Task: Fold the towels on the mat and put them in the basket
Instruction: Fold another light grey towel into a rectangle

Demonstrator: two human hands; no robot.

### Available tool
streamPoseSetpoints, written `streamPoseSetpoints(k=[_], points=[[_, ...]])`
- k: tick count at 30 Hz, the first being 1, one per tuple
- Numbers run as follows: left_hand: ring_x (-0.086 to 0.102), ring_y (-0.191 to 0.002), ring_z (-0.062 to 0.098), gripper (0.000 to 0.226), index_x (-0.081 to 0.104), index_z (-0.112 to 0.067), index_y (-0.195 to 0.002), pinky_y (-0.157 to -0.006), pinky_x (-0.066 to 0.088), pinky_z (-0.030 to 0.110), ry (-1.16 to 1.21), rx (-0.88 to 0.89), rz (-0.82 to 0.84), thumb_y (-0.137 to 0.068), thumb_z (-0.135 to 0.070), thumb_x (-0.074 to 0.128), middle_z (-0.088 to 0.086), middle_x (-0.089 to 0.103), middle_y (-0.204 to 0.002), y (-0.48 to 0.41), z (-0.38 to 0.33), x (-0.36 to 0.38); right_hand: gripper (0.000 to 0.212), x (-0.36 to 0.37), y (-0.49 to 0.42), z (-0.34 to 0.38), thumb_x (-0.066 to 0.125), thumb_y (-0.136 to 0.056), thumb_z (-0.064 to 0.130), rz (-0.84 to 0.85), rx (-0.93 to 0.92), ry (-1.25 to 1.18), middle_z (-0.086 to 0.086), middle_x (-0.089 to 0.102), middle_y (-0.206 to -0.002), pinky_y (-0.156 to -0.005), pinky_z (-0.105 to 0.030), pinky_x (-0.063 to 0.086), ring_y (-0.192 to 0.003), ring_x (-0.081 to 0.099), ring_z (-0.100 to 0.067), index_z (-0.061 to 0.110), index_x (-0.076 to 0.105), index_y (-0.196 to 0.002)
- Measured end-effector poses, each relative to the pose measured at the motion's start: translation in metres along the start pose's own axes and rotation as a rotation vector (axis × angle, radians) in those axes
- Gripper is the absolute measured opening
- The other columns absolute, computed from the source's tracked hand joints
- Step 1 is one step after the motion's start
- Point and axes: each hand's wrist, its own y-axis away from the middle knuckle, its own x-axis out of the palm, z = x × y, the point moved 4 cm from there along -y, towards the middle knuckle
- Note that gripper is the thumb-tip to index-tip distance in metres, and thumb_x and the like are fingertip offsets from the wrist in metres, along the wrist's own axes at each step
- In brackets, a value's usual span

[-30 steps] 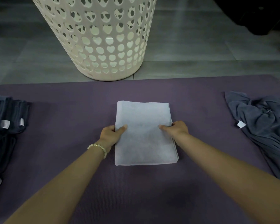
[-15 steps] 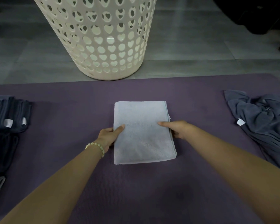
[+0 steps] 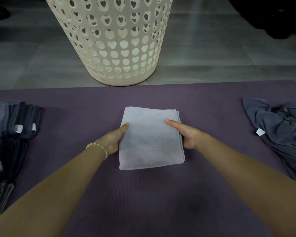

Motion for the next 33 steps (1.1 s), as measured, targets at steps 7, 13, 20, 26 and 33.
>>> streamPoseSetpoints(k=[7,13,20,26,33], points=[[0.06,-0.11,0.025,0.069,0.05,-0.008,-0.132,-0.095,0.049,0.039,-0.201,0.213,-0.167,-0.084,-0.057,0.058,0.008,0.061,-0.125,0.002,-0.086,-0.001,0.042,0.014,0.007,0.061,0.068,-0.08,0.051,-0.151,-0.24,0.038,-0.005,0.07,-0.104,-0.094,-0.039,0.049,-0.098,0.066,-0.022,0.015,0.065,-0.103],[0.054,-0.097,0.007,0.05,0.061,-0.013,-0.111,-0.079,0.043,0.014,-0.287,0.587,-0.286,-0.089,-0.056,0.05,-0.009,0.059,-0.106,0.048,-0.133,0.009,0.039,0.019,0.024,0.092,0.065,-0.084,0.047,-0.301,-0.54,0.055,0.0,0.069,-0.108,-0.085,-0.023,0.051,-0.097,0.065,-0.012,0.015,0.064,-0.105],[0.063,-0.094,0.012,0.047,0.071,-0.008,-0.096,-0.079,0.043,0.02,-0.385,0.33,-0.189,-0.09,-0.051,0.052,0.003,0.07,-0.102,0.064,-0.01,-0.008,0.039,-0.001,0.049,-0.029,0.062,-0.085,0.044,-0.214,-0.348,0.288,0.0,0.073,-0.103,-0.087,-0.023,0.053,-0.095,0.068,-0.01,0.01,0.072,-0.101],[0.058,-0.1,0.017,0.064,0.067,-0.011,-0.101,-0.087,0.039,0.025,-0.591,0.142,-0.147,-0.085,-0.067,0.041,0.001,0.063,-0.107,0.069,0.036,-0.016,0.039,0.004,0.065,-0.07,0.06,-0.082,0.051,-0.084,-0.214,0.383,0.006,0.072,-0.1,-0.07,-0.011,0.05,-0.091,0.067,-0.004,0.019,0.068,-0.103],[0.053,-0.094,0.021,0.075,0.062,0.001,-0.109,-0.084,0.038,0.027,-0.698,0.111,-0.25,-0.089,-0.066,0.036,0.009,0.058,-0.108,0.064,0.029,-0.009,0.025,0.009,0.063,-0.065,0.063,-0.088,0.037,-0.209,-0.354,0.204,0.007,0.069,-0.101,-0.059,-0.008,0.049,-0.089,0.065,-0.003,0.021,0.064,-0.107]])
